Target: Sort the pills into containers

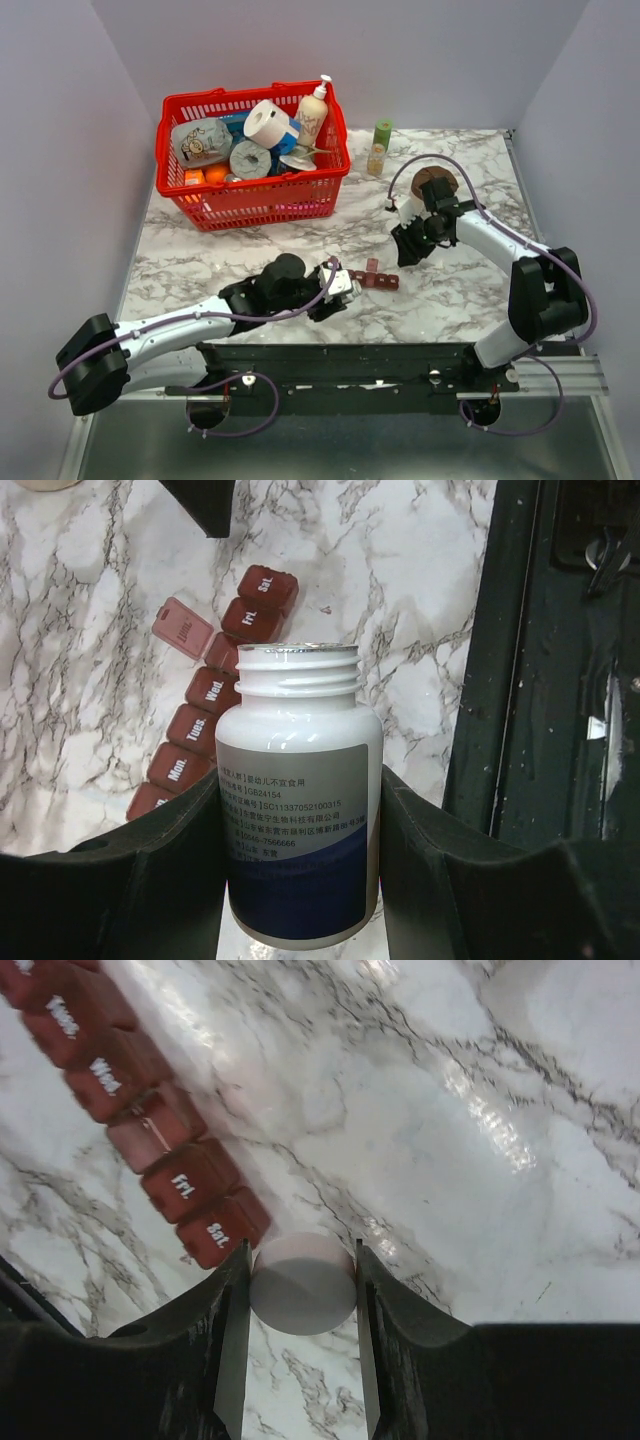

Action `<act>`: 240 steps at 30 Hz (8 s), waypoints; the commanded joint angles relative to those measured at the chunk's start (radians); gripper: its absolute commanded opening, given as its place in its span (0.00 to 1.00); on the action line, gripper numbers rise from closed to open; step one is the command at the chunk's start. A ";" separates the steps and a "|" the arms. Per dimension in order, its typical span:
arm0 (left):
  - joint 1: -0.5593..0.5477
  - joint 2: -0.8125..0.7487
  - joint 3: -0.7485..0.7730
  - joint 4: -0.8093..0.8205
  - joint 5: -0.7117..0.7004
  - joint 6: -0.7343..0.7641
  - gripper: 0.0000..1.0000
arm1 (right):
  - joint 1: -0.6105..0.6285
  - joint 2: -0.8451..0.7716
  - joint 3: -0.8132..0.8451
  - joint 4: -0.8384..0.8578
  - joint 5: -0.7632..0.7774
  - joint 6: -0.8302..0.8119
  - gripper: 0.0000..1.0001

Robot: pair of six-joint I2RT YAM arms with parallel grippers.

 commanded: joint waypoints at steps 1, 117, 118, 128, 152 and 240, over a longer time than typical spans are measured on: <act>0.019 0.041 0.069 -0.077 0.048 0.147 0.00 | -0.025 0.055 0.013 0.084 0.095 0.077 0.28; 0.186 0.518 0.431 -0.341 0.196 0.345 0.00 | -0.208 -0.175 0.010 0.036 -0.123 0.032 1.00; 0.183 0.539 0.437 -0.344 0.193 0.348 0.00 | -0.223 -0.175 0.011 0.035 -0.122 0.038 1.00; 0.146 0.657 0.609 -0.522 0.148 0.342 0.00 | -0.297 -0.167 0.014 0.026 -0.146 0.061 1.00; 0.096 0.798 0.813 -0.775 0.010 0.324 0.00 | -0.375 -0.179 0.011 -0.011 -0.204 0.023 1.00; -0.121 0.949 1.019 -0.958 -0.539 0.407 0.00 | -0.415 -0.193 0.016 -0.057 -0.287 0.009 1.00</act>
